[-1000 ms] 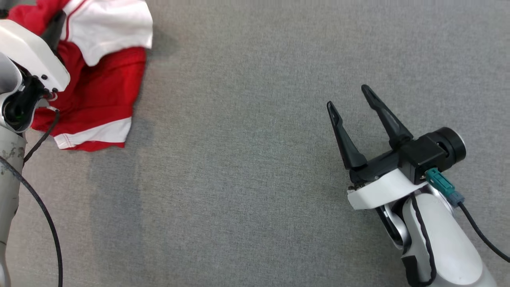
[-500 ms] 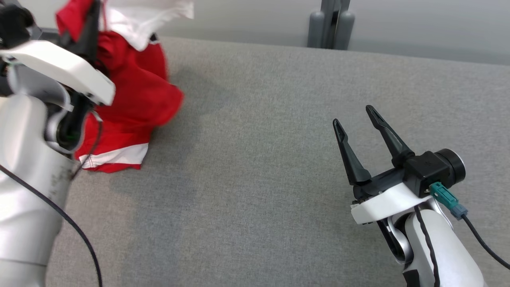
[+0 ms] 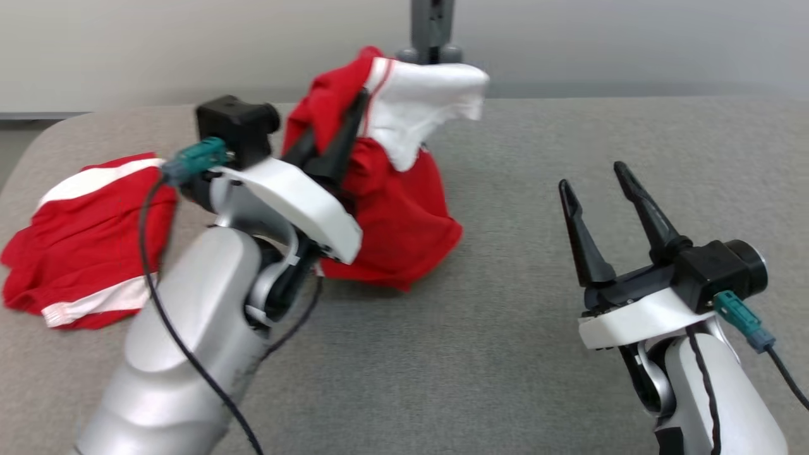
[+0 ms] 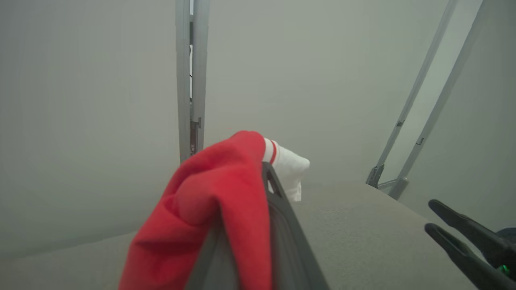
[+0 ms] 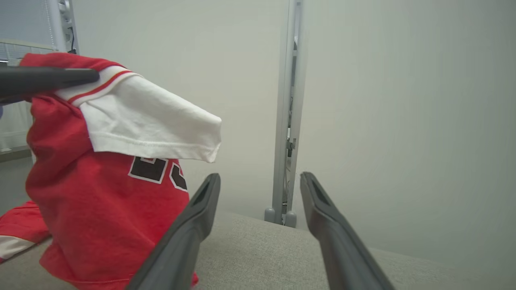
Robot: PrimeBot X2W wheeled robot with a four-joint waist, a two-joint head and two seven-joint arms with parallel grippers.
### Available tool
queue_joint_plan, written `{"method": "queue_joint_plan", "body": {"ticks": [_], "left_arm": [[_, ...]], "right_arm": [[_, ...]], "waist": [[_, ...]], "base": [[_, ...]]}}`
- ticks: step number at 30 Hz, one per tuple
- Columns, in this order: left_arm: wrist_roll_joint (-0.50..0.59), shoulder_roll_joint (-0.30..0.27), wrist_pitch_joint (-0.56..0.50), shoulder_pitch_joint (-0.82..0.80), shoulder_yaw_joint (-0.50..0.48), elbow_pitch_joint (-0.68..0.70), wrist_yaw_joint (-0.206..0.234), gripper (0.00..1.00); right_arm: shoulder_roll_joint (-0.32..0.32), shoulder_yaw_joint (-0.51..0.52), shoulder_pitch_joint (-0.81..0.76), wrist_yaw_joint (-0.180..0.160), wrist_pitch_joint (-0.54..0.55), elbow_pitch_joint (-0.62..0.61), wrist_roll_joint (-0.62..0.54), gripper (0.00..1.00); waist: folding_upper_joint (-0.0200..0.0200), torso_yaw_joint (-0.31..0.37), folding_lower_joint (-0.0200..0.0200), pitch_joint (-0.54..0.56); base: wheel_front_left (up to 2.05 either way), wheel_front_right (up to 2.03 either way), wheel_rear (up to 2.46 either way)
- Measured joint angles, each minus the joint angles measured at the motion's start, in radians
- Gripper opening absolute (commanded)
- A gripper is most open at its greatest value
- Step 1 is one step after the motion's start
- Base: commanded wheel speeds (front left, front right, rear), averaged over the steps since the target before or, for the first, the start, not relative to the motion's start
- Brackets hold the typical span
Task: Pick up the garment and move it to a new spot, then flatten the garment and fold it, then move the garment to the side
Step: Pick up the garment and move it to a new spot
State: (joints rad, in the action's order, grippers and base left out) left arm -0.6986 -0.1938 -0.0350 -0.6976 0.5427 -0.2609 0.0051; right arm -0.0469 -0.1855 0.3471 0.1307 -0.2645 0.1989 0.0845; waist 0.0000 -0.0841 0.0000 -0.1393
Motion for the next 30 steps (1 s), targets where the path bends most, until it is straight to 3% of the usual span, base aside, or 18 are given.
{"method": "queue_joint_plan", "body": {"ticks": [8, 19, 20, 22, 26, 30], "left_arm": [[0.045, 0.086, -0.017, 0.012, 0.109, -0.048, 0.016, 0.00], [0.096, 0.124, 0.027, -0.033, 0.192, -0.220, 0.014, 0.00], [0.100, 0.128, 0.027, -0.036, 0.200, -0.240, 0.014, 0.18], [0.099, 0.135, 0.018, -0.045, 0.216, -0.277, 0.013, 0.98], [0.091, 0.141, 0.045, -0.049, 0.223, -0.325, 0.012, 1.00], [0.077, 0.143, 0.085, -0.051, 0.226, -0.356, 0.006, 1.00]], "right_arm": [[-0.002, 0.055, 0.012, 0.000, 0.000, -0.042, 0.018, 1.00], [-0.002, 0.108, 0.012, 0.000, 0.000, -0.055, 0.067, 1.00], [-0.002, 0.107, 0.012, 0.000, 0.000, -0.055, 0.069, 1.00], [-0.002, 0.107, 0.012, 0.000, 0.000, -0.056, 0.075, 1.00], [-0.002, 0.112, 0.012, 0.000, 0.000, -0.053, 0.083, 1.00], [-0.001, 0.113, 0.011, 0.000, 0.000, -0.048, 0.070, 1.00]], "waist": [[0.0000, 0.156, 0.0000, -0.061], [0.0000, 0.336, 0.0000, -0.164], [0.0000, 0.350, 0.0000, -0.173], [0.0000, 0.374, 0.0000, -0.190], [0.0000, 0.391, 0.0000, -0.208], [0.0000, 0.366, 0.0000, -0.192]], "base": [[0.00, 0.00, 0.00], [0.00, 0.00, 0.00], [0.00, 0.00, 0.00], [0.00, 0.00, 0.00], [0.00, 0.00, 0.00], [0.00, 0.00, 0.00]]}}
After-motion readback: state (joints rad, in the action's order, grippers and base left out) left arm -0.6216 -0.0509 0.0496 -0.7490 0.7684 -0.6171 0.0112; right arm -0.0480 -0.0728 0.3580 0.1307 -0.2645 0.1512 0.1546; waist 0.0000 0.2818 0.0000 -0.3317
